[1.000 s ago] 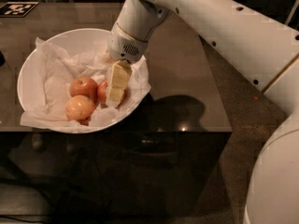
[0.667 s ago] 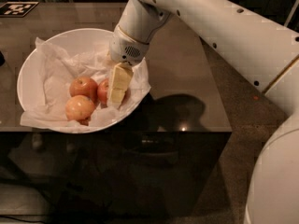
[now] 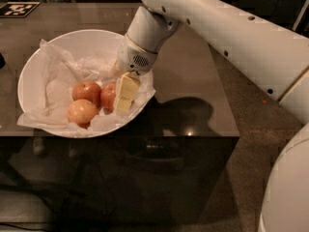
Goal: Pick apple from white bowl
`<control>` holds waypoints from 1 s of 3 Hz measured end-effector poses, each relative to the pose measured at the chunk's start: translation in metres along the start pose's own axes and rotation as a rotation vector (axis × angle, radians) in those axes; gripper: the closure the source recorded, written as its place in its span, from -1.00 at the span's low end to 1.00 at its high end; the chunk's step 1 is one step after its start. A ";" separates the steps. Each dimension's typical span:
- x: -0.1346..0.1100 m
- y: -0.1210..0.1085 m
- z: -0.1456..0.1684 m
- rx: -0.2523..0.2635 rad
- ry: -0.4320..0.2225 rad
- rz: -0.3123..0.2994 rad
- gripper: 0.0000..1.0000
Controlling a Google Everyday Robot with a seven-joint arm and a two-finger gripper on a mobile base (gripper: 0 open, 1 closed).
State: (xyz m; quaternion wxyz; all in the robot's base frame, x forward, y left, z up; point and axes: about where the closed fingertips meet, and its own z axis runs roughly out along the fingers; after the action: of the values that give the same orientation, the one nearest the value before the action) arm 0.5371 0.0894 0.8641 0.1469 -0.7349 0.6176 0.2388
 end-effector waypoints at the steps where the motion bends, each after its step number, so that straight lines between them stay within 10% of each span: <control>1: 0.002 0.002 0.005 -0.009 -0.002 0.008 -0.45; 3: 0.002 0.002 0.005 -0.009 -0.002 0.008 0.48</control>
Offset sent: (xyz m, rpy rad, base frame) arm -0.0023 0.0007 -0.0047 -0.0007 0.0120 -0.0021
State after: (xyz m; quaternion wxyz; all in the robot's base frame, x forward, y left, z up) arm 0.5347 0.0901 0.8593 0.1432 -0.7328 0.6193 0.2428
